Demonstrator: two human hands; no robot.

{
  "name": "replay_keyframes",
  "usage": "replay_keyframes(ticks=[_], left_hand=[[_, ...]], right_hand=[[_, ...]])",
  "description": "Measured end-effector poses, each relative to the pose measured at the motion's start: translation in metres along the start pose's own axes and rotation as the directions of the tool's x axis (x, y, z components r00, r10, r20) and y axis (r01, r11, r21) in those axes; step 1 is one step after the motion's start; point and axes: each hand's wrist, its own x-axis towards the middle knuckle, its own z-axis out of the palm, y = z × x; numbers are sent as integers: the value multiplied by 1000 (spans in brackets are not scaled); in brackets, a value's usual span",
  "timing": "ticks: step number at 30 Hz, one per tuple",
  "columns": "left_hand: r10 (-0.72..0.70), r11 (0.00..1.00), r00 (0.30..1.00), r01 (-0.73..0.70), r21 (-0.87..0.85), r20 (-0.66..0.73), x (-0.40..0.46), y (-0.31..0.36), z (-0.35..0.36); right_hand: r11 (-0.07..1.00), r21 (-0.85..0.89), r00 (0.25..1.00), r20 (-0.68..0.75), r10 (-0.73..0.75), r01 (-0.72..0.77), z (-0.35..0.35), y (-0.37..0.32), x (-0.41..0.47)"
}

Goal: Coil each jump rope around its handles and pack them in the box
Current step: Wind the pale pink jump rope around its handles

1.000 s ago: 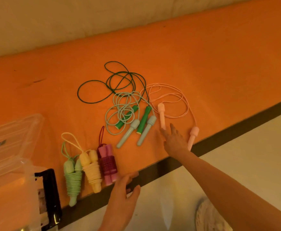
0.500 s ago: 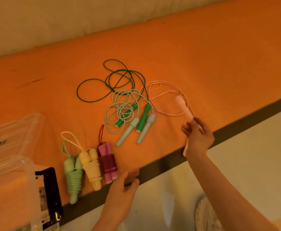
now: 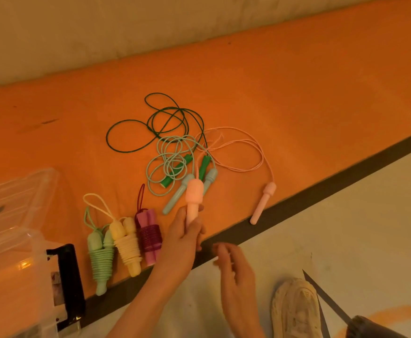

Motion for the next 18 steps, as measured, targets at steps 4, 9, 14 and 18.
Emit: replay_keyframes(ticks=[4, 9, 14, 18], left_hand=[[-77, 994, 997, 77, -74, 1, -7, -3, -12], [-80, 994, 997, 80, -72, 8, -14, -8, -14], [-93, 995, 995, 93, 21, 22, -23, -11, -19], [-68, 995, 998, 67, 78, 11, -27, -7, -17]], right_hand=[[901, -432, 998, -57, 7, -31, -23, 54, 86], [550, -829, 943, 98, 317, -99, -36, 82, 151], [710, -639, 949, -113, 294, -296, -44, 88, 157], [931, -38, 872, -366, 324, -362, -40, 46, 133]])
